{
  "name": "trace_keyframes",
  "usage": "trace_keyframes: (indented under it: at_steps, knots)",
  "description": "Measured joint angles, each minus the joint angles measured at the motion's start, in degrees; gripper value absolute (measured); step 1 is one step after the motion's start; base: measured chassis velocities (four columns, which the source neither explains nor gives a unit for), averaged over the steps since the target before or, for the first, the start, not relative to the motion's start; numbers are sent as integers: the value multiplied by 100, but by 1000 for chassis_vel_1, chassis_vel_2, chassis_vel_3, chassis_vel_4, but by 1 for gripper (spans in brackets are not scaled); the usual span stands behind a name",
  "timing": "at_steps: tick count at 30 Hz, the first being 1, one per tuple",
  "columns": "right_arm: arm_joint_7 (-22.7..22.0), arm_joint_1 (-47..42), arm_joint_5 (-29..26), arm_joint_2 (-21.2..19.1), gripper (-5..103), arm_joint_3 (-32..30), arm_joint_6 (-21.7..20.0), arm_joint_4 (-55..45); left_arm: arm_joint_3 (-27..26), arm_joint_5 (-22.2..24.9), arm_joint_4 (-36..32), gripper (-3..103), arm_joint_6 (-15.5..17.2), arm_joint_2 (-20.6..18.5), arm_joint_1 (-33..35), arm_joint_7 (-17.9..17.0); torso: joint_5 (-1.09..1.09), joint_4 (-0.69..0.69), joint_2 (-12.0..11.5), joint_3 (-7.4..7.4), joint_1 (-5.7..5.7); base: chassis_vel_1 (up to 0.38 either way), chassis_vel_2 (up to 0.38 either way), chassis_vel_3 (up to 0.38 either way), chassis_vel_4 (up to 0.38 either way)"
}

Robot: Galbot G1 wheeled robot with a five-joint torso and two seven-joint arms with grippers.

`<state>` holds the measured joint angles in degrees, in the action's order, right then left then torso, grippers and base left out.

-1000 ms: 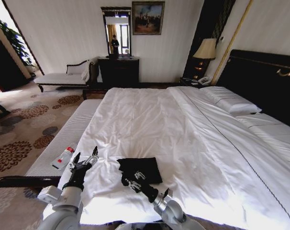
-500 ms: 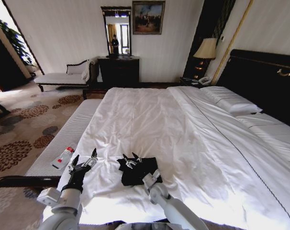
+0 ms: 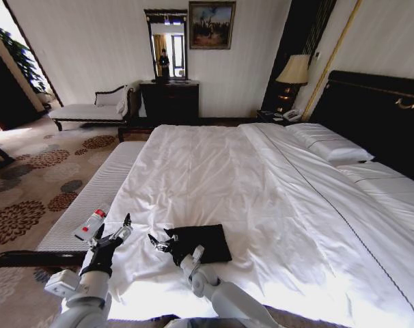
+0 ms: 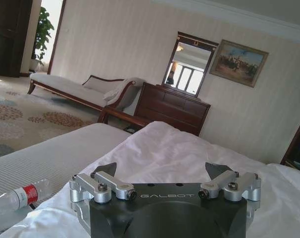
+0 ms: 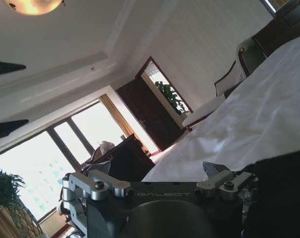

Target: Fold the clothes on the bed.

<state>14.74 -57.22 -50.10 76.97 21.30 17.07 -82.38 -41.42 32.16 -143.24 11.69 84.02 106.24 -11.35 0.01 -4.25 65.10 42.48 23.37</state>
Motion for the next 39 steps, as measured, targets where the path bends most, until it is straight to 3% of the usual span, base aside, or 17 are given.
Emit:
trace_keyframes:
  at_steps: [5,6,9,10,12,14,15,18,20,23,28,36,39]
  knots:
    - [322,-362,424,-847,100,-1530,180,-1429,-83,-44,0,100,3,-130,-28,50,3,1,1,0,0,0,0,0,0]
    - [322,-362,424,-847,100,-1530,180,-1429,-83,-44,0,100,3,-130,-28,50,3,1,1,0,0,0,0,0,0]
    - [-192,-1001,1611,-1697,100,-3174,49,-2196,-56,-328,0,100,-36,-173,-22,216,0,0,1,0,0,0,0,0,0]
    - [-192,-1001,1611,-1697,100,-3174,49,-2196,-56,-328,0,100,-36,-173,-22,216,0,0,1,0,0,0,0,0,0]
    - [-391,-1652,2239,-1912,100,-4190,-21,-2470,-41,-725,66,100,-108,-197,-12,337,4,-5,1,0,0,0,0,0,0]
    - [-425,-2199,2626,-1916,100,-4959,-47,-2709,-30,-1212,259,100,-382,-206,22,503,3,-4,1,0,-1,0,0,0,0]
    - [-425,-2199,2626,-1916,100,-4959,-47,-2709,-30,-1212,259,100,-382,-206,22,503,3,-4,1,0,-1,0,0,0,0]
    - [-634,-3193,3163,-1524,100,-6207,66,-3212,22,-1900,758,100,-1705,-155,60,716,-1,0,1,-1,-2,0,0,0,0]
    - [-646,-3326,3207,-1441,100,-6331,111,-3281,35,-1955,812,100,-1825,-140,79,736,0,0,1,-1,-2,0,0,0,0]
    - [-697,-4100,3693,-805,100,-7013,298,-3851,209,-2223,969,100,-2288,-16,300,839,0,-2,2,-1,-2,0,0,0,0]
    - [-1074,-4762,4042,-307,100,-7136,341,-4416,395,-2480,973,100,-2625,87,572,1005,-2,-1,2,-2,-2,0,0,0,0]
    - [-1172,-5169,3880,-161,100,-7113,356,-4912,653,-2380,404,100,-2902,7,922,1614,0,0,2,-1,-2,0,0,0,0]
    - [-1155,-5172,3852,-162,100,-7114,350,-4925,672,-2348,362,100,-2905,-3,939,1641,-1,0,2,0,-1,0,0,0,0]
